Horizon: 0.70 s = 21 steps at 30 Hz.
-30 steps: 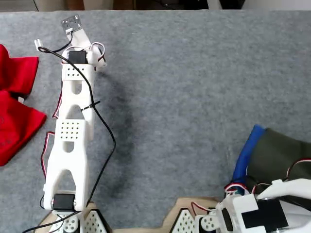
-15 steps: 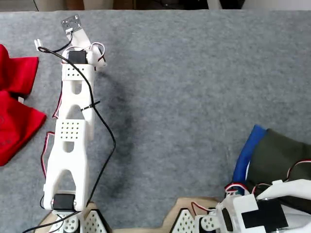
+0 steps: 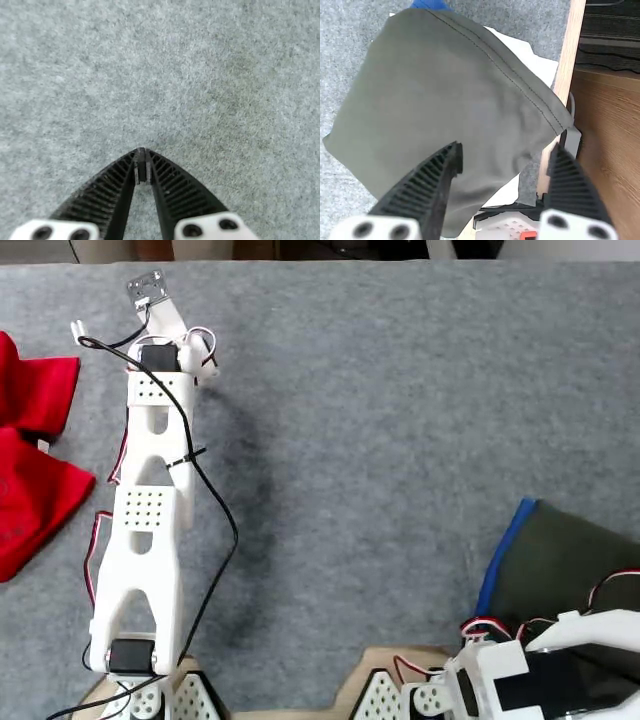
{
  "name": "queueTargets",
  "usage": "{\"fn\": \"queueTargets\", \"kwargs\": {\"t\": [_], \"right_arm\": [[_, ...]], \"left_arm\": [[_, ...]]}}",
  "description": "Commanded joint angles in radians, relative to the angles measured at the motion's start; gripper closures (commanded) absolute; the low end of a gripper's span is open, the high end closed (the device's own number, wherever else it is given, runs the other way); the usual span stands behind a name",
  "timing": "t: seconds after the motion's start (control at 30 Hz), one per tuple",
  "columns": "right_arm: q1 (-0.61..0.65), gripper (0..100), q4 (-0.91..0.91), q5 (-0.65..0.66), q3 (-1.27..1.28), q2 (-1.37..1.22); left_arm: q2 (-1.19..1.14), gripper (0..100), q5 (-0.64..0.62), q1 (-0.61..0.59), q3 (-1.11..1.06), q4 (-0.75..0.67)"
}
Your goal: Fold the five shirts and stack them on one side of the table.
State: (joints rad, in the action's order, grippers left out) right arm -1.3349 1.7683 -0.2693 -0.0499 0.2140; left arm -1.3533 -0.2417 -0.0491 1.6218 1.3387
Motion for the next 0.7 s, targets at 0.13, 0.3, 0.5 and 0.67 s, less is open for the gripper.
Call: {"fn": "queueTargets", "kwargs": {"t": [0.13, 0.3, 0.5, 0.67], "right_arm": [[0.199, 96.3, 0.012, 0.0, -0.015, 0.16], [0.481, 98.4, 0.011, -0.087, -0.088, 0.191], [0.926, 98.4, -0.043, -0.089, -0.119, 0.173], [1.216, 98.3, -0.167, -0.087, -0.113, 0.107]], "left_arm": [[0.019, 98, 0.009, 0.002, 0.049, -0.031], [0.021, 98, 0.0, -0.069, 0.051, -0.014], [0.131, 98, 0.018, -0.247, 0.051, 0.172], [0.211, 98, 0.164, -0.433, 0.049, 0.307]]}}
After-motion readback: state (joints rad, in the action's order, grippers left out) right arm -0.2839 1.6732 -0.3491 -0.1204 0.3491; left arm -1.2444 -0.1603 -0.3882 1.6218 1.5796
